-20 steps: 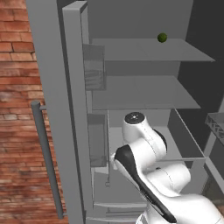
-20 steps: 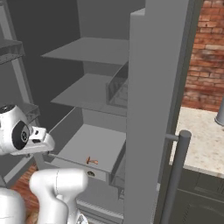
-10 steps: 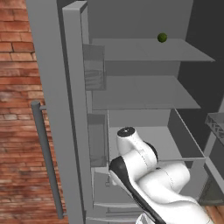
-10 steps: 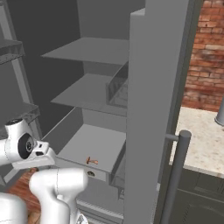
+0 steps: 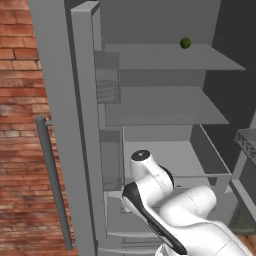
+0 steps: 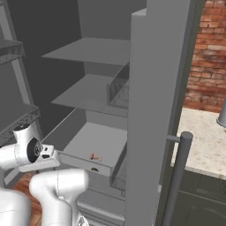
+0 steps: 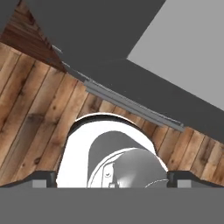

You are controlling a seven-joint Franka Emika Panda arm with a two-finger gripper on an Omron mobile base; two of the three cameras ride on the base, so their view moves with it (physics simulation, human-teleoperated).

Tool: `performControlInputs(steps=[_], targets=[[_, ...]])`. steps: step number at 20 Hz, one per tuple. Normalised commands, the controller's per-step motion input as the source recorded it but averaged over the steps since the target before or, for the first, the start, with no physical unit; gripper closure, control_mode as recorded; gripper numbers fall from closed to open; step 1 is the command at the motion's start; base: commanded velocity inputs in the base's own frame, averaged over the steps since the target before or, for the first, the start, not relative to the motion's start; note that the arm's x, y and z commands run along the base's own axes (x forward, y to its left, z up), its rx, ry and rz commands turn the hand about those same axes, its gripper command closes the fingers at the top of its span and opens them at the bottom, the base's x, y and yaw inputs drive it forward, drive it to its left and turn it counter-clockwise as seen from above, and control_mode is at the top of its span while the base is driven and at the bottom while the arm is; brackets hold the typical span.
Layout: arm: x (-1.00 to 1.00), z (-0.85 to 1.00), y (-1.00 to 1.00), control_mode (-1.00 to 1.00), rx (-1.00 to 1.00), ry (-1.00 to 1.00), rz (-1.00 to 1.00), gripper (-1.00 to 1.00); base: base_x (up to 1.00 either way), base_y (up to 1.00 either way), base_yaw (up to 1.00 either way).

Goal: Place the mushrooms inside the fridge drawer. Close the drawer after placing the vegetables.

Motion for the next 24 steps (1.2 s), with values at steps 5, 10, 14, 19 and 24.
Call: performControlInputs(steps=[5, 10, 14, 19, 24], targets=[[0.66, -0.09, -0.48, -1.00, 0.01, 0.00, 0.02, -1.00, 0.00, 0.00, 0.00], [0.66, 0.00, -0.64, -1.00, 0.04, 0.00, 0.01, -1.00, 0.00, 0.00, 0.00], [0.61, 0.00, -0.64, -1.00, 0.04, 0.00, 0.00, -1.00, 0.00, 0.00, 0.00], [0.68, -0.09, -0.54, -1.00, 0.03, 0.00, 0.00, -1.00, 0.00, 0.00, 0.00], [0.62, -0.07, -0.47, -1.00, 0.03, -0.01, 0.00, -1.00, 0.00, 0.00, 0.00]])
